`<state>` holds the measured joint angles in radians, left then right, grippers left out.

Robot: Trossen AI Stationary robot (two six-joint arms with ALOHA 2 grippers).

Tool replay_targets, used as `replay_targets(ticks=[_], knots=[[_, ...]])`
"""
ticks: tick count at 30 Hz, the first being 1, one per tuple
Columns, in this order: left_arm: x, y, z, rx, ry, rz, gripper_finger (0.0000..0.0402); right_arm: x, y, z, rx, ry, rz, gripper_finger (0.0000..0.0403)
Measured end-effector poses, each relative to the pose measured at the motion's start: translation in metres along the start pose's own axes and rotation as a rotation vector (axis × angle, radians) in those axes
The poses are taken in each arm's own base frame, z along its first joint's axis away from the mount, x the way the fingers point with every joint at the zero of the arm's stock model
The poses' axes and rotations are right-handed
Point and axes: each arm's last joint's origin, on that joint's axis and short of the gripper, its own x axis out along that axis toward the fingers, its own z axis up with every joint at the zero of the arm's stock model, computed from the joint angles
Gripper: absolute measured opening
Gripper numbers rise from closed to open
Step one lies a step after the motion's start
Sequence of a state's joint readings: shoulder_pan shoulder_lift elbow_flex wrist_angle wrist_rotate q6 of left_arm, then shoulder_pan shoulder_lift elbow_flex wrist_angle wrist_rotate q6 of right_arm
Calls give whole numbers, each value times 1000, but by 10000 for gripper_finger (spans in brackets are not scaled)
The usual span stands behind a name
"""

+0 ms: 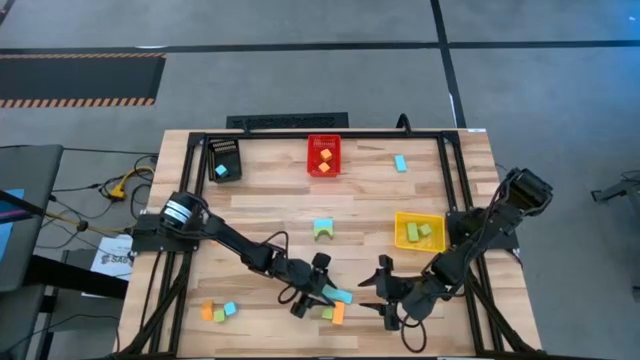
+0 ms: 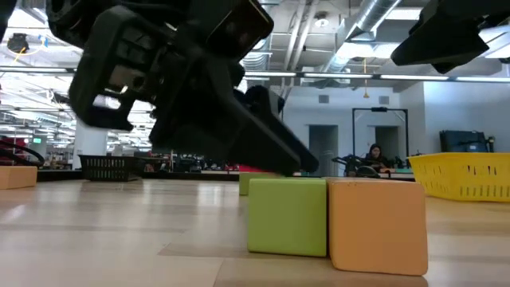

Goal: Sort & place blocks by color
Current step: Put the blue block into the black bin

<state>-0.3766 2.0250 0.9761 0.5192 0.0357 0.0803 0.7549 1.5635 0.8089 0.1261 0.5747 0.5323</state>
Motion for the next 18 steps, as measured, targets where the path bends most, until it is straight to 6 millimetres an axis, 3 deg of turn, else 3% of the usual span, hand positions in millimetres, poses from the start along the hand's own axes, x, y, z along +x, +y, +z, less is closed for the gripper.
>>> replay_targets(ticks=[18], knots=[[2,-1,9,-9,-9,12,224,0,0,-1,-11,5,-3,255]])
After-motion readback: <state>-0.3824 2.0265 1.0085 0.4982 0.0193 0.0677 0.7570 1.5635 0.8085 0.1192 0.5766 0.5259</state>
